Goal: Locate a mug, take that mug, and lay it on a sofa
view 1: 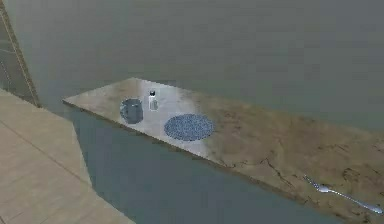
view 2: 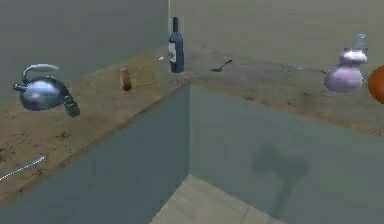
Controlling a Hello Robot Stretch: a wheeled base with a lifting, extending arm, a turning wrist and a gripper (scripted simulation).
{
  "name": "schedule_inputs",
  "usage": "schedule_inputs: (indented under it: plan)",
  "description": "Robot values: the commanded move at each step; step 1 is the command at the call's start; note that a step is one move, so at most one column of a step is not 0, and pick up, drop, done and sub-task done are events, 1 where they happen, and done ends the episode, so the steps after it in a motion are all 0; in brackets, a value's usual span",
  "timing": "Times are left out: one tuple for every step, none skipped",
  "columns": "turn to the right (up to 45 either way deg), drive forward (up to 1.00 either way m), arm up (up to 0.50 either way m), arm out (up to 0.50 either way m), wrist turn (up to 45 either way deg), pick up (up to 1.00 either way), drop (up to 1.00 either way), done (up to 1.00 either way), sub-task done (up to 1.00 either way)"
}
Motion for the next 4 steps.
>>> schedule_inputs:
  plan:
    - [-45.0, 0.0, 0.0, 0.0, 0.0, 0.0, 0.0, 0.0, 0.0]
    - [-45.0, 0.0, 0.0, 0.0, 0.0, 0.0, 0.0, 0.0, 0.0]
    - [-15.0, 0.0, 0.0, 0.0, 0.0, 0.0, 0.0, 0.0, 0.0]
    - [45.0, 0.0, 0.0, 0.0, 0.0, 0.0, 0.0, 0.0, 0.0]
